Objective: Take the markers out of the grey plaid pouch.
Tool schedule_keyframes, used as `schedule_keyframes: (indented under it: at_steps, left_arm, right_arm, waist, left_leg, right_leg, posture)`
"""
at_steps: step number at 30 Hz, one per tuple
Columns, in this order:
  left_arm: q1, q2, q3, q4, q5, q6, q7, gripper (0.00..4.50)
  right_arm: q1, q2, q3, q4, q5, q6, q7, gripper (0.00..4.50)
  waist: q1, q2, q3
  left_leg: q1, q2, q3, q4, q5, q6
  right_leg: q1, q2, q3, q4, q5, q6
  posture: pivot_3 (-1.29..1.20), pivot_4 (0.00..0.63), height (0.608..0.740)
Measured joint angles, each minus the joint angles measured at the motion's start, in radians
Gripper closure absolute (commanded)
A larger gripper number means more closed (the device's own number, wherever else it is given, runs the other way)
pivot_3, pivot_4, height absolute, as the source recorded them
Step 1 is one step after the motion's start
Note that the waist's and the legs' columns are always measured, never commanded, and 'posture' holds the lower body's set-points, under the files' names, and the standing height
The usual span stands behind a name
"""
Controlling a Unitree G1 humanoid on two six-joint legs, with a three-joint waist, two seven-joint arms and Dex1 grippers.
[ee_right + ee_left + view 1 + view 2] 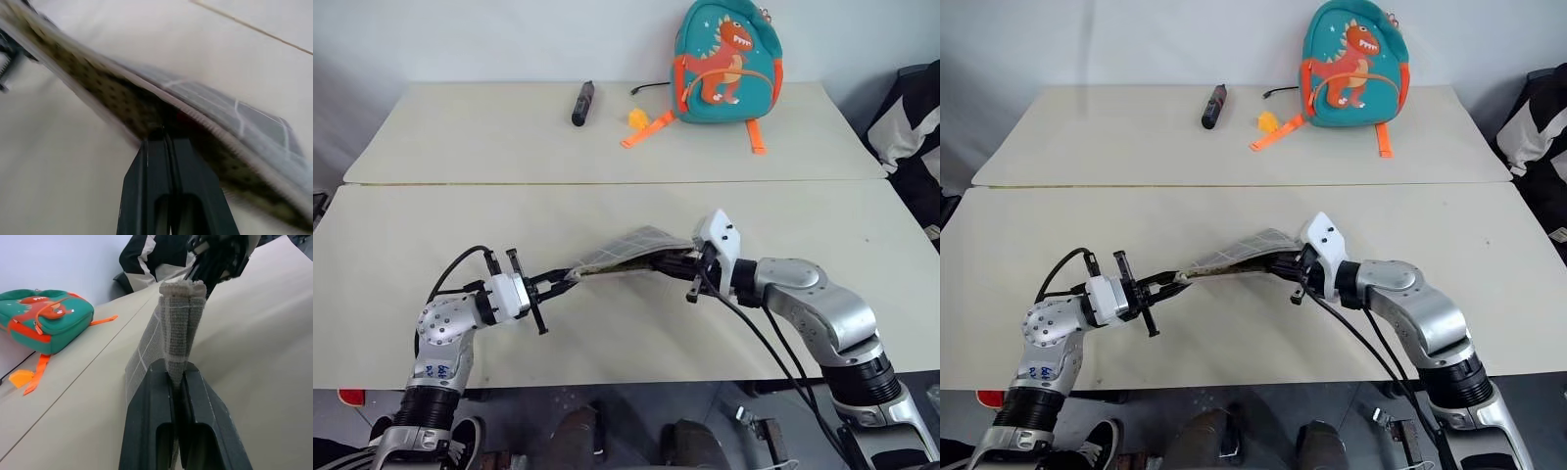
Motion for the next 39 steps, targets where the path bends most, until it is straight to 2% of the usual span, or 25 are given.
schedule_keyframes:
  at_steps: [3,6,9,11,12,15,26,27,34,37,39]
  left_arm:
    - [-0.002,0.0,-0.031,-0.006,0.0,0.001,-0.027,4.5]
    - [-0.008,0.001,-0.046,-0.006,-0.001,0.009,-0.057,4.5]
    - [-0.017,0.005,-0.049,-0.005,-0.002,0.019,-0.075,4.5]
    - [-0.026,0.006,-0.048,-0.005,-0.002,0.025,-0.083,4.5]
    - [-0.029,0.006,-0.048,-0.005,-0.002,0.025,-0.086,4.5]
    - [-0.037,0.006,-0.04,0.0,-0.002,0.018,-0.091,4.5]
    - [-0.062,-0.004,-0.03,0.031,-0.006,0.017,-0.092,4.5]
    - [-0.062,-0.006,-0.03,0.032,-0.006,0.017,-0.092,4.5]
    - [-0.064,-0.011,-0.03,0.033,-0.006,0.017,-0.093,4.5]
    - [-0.069,-0.013,-0.029,0.033,-0.006,0.017,-0.091,4.5]
    - [-0.069,-0.013,-0.028,0.033,-0.006,0.017,-0.092,4.5]
  right_arm:
    - [-0.053,0.055,0.044,0.013,-0.053,-0.035,-0.021,4.47]
    - [-0.055,0.06,0.13,0.024,-0.172,-0.133,-0.036,4.47]
    - [-0.054,-0.018,0.297,0.074,-0.428,-0.327,-0.058,4.47]
    - [-0.054,-0.044,0.356,0.121,-0.561,-0.428,-0.084,4.47]
    - [-0.055,-0.047,0.368,0.136,-0.617,-0.474,-0.092,4.31]
    - [-0.061,-0.05,0.367,0.15,-0.679,-0.54,-0.091,3.62]
    - [-0.077,0.016,0.312,0.182,-0.733,-0.619,-0.097,0.17]
    - [-0.076,0.02,0.311,0.182,-0.733,-0.62,-0.096,0.05]
    - [-0.063,0.029,0.296,0.178,-0.739,-0.617,-0.093,0.05]
    - [-0.05,0.048,0.27,0.173,-0.723,-0.59,-0.084,0.7]
    - [-0.042,0.056,0.249,0.173,-0.714,-0.576,-0.085,1.4]
  waist:
    - [-0.003,0.0,0.0]
    - [-0.001,0.0,0.0]
    - [0.001,0.0,0.0]
    - [0.0,0.0,0.0]
    - [-0.002,0.0,0.0]
    - [-0.002,0.0,0.0]
    - [-0.001,0.0,0.0]
    - [-0.001,0.0,0.0]
    - [-0.001,0.0,0.0]
    - [-0.001,0.0,0.0]
    - [-0.001,0.0,0.0]
  left_leg:
    - [0.0,0.0,0.0,0.0,0.0,0.0]
    - [0.0,0.0,0.0,0.0,0.0,-0.001]
    - [0.0,-0.001,0.0,0.001,0.0,0.0]
    - [0.0,-0.001,0.001,0.001,0.0,0.0]
    - [0.0,0.0,0.002,0.001,0.0,-0.001]
    - [0.001,0.0,0.001,0.001,0.001,-0.001]
    - [0.001,0.0,0.0,0.001,0.001,-0.001]
    - [0.0,0.0,0.0,0.001,0.001,-0.001]
    - [0.001,0.0,0.0,0.001,0.001,-0.001]
    - [0.001,0.0,0.0,0.001,0.001,-0.001]
    - [0.0,0.0,0.0,0.001,0.001,-0.001]
  right_leg:
    - [-0.001,0.0,0.0,0.001,0.0,0.0]
    - [-0.001,0.0,0.0,0.004,0.0,0.0]
    - [-0.001,0.0,0.0,0.003,0.0,0.0]
    - [-0.001,0.0,0.001,0.003,0.0,0.0]
    - [-0.001,0.0,0.001,0.003,0.0,0.0]
    - [-0.001,0.001,0.001,0.004,0.0,0.0]
    - [0.0,0.001,0.0,0.005,0.0,0.0]
    - [0.0,0.001,0.0,0.005,0.0,0.0]
    - [0.0,0.001,0.0,0.005,0.0,0.0]
    - [0.0,0.001,0.0,0.005,0.0,0.0]
    - [0.0,0.001,0.0,0.005,0.0,0.0]
  posture:
    - [0.0,0.15,0.74]
    - [0.0,0.15,0.74]
    - [0.0,0.15,0.74]
    - [0.0,0.15,0.74]
    - [0.0,0.15,0.74]
    - [0.0,0.15,0.74]
    - [0.0,0.15,0.74]
    - [0.0,0.15,0.74]
    - [0.0,0.15,0.74]
    - [0.0,0.15,0.74]
    - [0.0,0.15,0.74]
